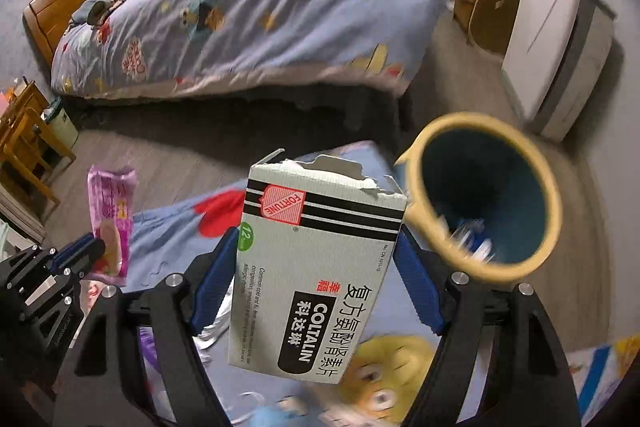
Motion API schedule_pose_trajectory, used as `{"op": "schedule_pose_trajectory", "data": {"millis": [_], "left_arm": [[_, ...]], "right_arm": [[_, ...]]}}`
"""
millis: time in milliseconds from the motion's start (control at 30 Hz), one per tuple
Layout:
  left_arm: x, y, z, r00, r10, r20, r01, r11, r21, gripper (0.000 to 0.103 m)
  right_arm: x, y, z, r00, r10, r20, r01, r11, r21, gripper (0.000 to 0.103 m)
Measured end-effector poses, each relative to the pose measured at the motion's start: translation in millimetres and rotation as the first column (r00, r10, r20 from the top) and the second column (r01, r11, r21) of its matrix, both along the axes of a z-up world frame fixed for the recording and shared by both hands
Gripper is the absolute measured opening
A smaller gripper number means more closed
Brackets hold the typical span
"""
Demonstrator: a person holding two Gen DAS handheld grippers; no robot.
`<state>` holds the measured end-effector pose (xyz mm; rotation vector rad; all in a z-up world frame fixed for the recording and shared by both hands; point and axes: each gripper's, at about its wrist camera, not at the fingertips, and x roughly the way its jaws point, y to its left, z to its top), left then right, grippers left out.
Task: Collect trash
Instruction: 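Carry the pink wrapper and COLTALIN box over the bin and open both tools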
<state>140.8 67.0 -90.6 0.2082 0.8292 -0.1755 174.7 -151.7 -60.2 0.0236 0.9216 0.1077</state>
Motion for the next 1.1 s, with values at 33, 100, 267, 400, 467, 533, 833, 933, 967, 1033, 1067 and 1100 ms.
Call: {"op": "schedule_pose_trajectory", "data": {"millis": [33,100,267,400,467,533,833,933,967,1033,1067,1100], "left_arm": [[0,-3,1,1.000,-0.003,0.004,0.003,1.000,0.004,0.010],[2,-10,2,1.000,-0.011,0.009,0.011,1.000,0.007,0.010],[7,-29,4,1.000,-0.025,0.013,0.025,1.000,0.003,0.010],[13,-51,5,0.999,-0.050,0.015,0.050,0.999,-0.002,0.010],[15,-62,6,0.998,-0.059,0.014,0.060,0.998,-0.011,0.010],[16,-75,7,0.997,-0.072,0.013,0.073,0.997,-0.025,0.010],[27,-137,17,0.990,-0.138,0.017,0.139,0.984,-0.110,0.010],[32,-165,14,0.985,-0.175,0.001,0.174,0.977,-0.124,0.010],[33,-171,13,0.983,-0.182,-0.001,0.180,0.976,-0.124,0.010],[37,-190,9,0.979,-0.203,-0.009,0.201,0.972,-0.121,0.010],[40,-199,6,0.977,-0.211,-0.013,0.208,0.971,-0.117,0.010],[43,-211,2,0.975,-0.223,-0.019,0.219,0.970,-0.109,0.010]], "right_arm": [[1,-6,3,1.000,-0.005,0.009,0.005,1.000,0.001,0.075],[4,-25,8,0.999,-0.025,0.027,0.025,1.000,0.009,0.075],[10,-56,2,0.997,-0.072,0.022,0.072,0.997,0.031,0.075],[15,-75,-2,0.995,-0.098,0.036,0.099,0.995,-0.011,0.075],[19,-87,-3,0.993,-0.109,0.034,0.110,0.994,-0.009,0.075],[22,-97,-3,0.992,-0.118,0.040,0.118,0.993,-0.012,0.075],[34,-153,-6,0.982,-0.179,0.052,0.180,0.984,-0.010,0.075],[40,-172,-10,0.979,-0.197,0.044,0.196,0.980,0.012,0.075],[41,-178,-11,0.979,-0.201,0.045,0.200,0.980,0.019,0.075],[45,-190,-14,0.976,-0.212,0.045,0.211,0.977,0.023,0.075],[47,-196,-16,0.975,-0.218,0.043,0.217,0.976,0.028,0.075],[49,-201,-18,0.973,-0.225,0.041,0.224,0.974,0.039,0.075]]}}
